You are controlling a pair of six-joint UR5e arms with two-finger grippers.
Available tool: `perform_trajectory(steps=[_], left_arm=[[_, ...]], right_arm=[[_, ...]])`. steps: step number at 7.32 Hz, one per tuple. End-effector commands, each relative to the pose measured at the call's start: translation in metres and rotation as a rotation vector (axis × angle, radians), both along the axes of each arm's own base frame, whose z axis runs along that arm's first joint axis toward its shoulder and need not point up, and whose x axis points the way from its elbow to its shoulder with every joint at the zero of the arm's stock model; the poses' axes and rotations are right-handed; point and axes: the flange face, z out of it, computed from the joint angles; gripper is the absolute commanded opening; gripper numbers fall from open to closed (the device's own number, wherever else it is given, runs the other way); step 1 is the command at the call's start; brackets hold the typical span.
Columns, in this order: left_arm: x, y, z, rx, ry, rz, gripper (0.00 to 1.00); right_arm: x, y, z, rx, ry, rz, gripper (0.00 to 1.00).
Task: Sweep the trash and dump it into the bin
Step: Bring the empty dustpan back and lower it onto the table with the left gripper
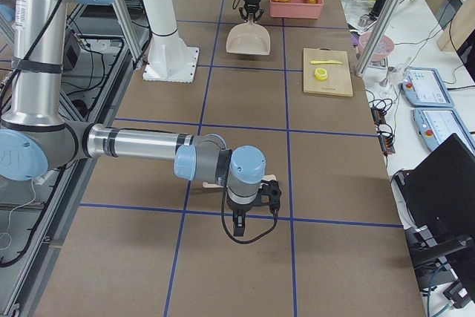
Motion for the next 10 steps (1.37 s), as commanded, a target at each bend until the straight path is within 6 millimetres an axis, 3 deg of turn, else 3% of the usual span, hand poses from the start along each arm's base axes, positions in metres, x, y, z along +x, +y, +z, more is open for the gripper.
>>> perform_trajectory(steps=[1, 2, 7, 10], left_arm=[[-0.003, -0.019, 0.011, -0.019, -0.023, -0.021, 0.00], [0.005, -0.022, 0.017, -0.040, -0.034, -0.022, 0.00], [0.030, -0.032, 0.006, -0.063, -0.020, -0.024, 0.00], [0.042, -0.028, 0.007, -0.040, -0.002, -0.009, 0.00]], right_arm=[[0.000, -0.001, 0.000, 0.000, -0.003, 0.003, 1.00], [-0.001, -0.002, -0.003, 0.001, -0.007, 0.003, 1.00], [-0.004, -0.001, -0.001, -0.004, -0.050, 0.007, 1.00], [-0.004, 0.000, 0.012, -0.029, -0.048, 0.007, 1.00]])
